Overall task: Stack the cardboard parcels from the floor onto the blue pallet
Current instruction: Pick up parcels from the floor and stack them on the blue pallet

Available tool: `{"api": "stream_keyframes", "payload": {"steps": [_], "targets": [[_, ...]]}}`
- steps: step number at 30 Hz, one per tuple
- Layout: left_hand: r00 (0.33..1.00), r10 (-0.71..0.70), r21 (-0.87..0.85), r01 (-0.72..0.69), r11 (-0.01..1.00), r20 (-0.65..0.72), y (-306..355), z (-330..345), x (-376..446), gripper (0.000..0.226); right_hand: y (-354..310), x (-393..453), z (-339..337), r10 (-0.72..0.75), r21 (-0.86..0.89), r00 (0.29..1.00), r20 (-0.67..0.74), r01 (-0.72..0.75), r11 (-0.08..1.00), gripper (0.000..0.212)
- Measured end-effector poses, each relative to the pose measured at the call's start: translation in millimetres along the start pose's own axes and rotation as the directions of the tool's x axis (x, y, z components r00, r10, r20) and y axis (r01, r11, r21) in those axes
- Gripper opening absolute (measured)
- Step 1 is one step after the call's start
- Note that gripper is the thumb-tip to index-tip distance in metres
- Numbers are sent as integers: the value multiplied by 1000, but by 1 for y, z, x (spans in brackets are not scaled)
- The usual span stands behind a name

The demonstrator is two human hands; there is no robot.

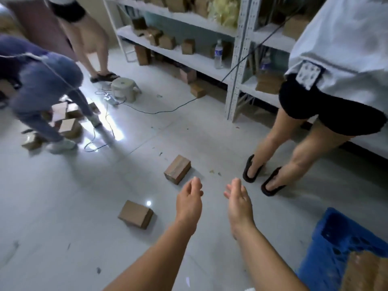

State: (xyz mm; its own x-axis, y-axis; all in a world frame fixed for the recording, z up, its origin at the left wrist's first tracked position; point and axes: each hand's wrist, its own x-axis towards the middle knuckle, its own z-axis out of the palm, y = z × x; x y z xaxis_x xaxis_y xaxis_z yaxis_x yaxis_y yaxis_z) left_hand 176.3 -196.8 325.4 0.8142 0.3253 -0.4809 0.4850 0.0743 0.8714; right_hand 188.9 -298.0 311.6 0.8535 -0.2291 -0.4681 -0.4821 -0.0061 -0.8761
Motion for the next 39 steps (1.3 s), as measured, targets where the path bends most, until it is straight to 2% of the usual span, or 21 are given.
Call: {"api": "stream_keyframes", "payload": {"steps": [5,11,14,18,22,30,39], "targets": [[987,-74,-144,54,988,-141,0,-78,29,28,-8,-6,80,7,-74,994,110,1,997,57],[963,-142,-243,85,966,-228,2,-119,83,32,-21,28,145,10,-151,981,192,20,988,56],[952,-184,-267,117,957,-243,-1,-124,122,39,-24,65,172,22,-183,976,216,18,983,54],[929,-242,-289,159,944,-280,2,-121,185,35,-26,131,209,80,-221,964,255,-22,975,52],[881,-318,-293,220,931,-350,0,-119,259,50,-31,216,241,142,-313,955,261,-56,948,52],[829,-446,-310,350,884,-337,-43,-107,393,56,10,352,297,243,-502,939,245,-91,860,56],[835,-506,-232,459,858,-219,-139,-100,533,65,106,475,354,284,-599,934,214,-104,794,52]]}}
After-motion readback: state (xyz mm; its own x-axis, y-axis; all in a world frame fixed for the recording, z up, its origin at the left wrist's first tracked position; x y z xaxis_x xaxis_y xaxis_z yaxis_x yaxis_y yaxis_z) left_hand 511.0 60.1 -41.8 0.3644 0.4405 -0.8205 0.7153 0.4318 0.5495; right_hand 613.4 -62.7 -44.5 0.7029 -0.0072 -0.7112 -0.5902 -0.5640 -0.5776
